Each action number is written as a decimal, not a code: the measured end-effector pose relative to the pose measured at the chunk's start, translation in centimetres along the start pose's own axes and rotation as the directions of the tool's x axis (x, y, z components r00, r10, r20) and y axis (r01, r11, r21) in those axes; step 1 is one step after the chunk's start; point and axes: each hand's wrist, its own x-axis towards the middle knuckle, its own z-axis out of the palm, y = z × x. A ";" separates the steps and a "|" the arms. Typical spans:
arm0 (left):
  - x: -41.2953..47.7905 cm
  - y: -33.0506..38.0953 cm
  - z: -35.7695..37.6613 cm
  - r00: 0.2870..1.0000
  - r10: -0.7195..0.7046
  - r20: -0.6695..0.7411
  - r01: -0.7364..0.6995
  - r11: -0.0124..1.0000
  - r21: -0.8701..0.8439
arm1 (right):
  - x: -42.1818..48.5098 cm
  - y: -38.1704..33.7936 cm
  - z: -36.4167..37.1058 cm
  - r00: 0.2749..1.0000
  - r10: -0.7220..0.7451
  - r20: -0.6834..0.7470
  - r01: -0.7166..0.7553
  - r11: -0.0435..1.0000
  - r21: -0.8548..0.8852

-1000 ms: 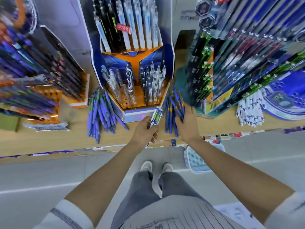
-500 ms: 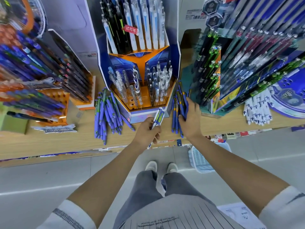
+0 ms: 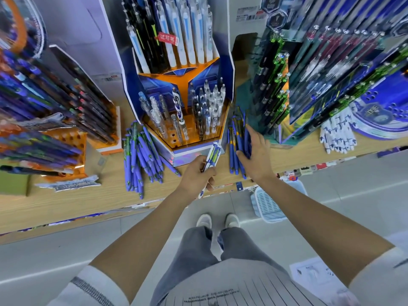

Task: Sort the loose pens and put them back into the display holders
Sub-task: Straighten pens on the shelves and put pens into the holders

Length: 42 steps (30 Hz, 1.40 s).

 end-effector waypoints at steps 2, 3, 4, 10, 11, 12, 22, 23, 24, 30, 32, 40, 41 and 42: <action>0.0 0.1 -0.2 1.000 -0.003 0.012 0.002 1.000 0.007 | 0.0 0.2 0.1 1.000 0.015 0.007 -0.015 1.000 -0.011; 0.0 0.1 -0.3 1.000 -0.004 0.015 0.004 1.000 0.010 | 0.0 0.3 0.1 1.000 0.010 0.009 -0.010 1.000 -0.008; 0.1 0.1 -0.3 1.000 -0.004 0.017 0.003 1.000 0.010 | -0.1 0.4 0.1 1.000 0.003 0.013 -0.003 1.000 0.004; -0.3 0.3 0.2 1.000 0.000 0.031 0.002 0.998 -0.069 | -1.8 0.8 -0.7 0.997 0.016 -0.075 -0.002 0.983 0.182; -0.4 0.5 0.4 0.999 -0.002 0.032 0.006 0.995 -0.101 | -2.3 0.7 -0.9 0.995 0.017 -0.102 0.003 0.981 0.196; -0.5 0.7 0.8 0.999 0.002 0.035 0.002 0.991 -0.132 | -2.9 0.5 -1.3 0.993 0.027 -0.117 -0.001 0.975 0.224; -1.8 2.5 9.2 0.995 0.097 0.016 -0.093 0.977 -0.191 | -8.3 1.4 -5.6 0.963 0.080 0.258 -0.245 0.655 0.715; -2.2 2.7 10.6 0.995 0.099 0.016 -0.094 0.973 -0.209 | -8.8 2.1 -6.3 0.953 0.074 0.293 -0.271 0.639 0.720; -2.6 2.9 12.3 0.995 0.098 0.020 -0.091 0.971 -0.220 | -9.2 3.1 -7.2 0.944 0.072 0.321 -0.294 0.623 0.725; -2.9 2.8 21.5 0.988 0.123 0.092 -0.105 0.978 -0.178 | -11.3 10.3 -13.6 0.939 0.121 0.322 -0.317 0.672 0.670; -2.6 2.9 24.1 0.982 0.166 0.094 -0.161 0.985 -0.061 | -11.8 12.6 -15.5 0.934 0.150 0.323 -0.333 0.691 0.642; 0.7 4.3 27.9 0.891 0.433 0.134 -0.430 0.716 0.550 | -9.7 17.7 -20.5 0.937 0.245 0.249 -0.348 0.717 0.604; 1.4 4.3 27.9 0.879 0.452 0.153 -0.441 0.650 0.619 | -9.0 18.0 -20.6 0.937 0.245 0.250 -0.348 0.721 0.598; 2.2 4.5 27.9 0.875 0.451 0.175 -0.440 0.593 0.674 | -8.0 18.6 -20.7 0.936 0.247 0.250 -0.350 0.719 0.600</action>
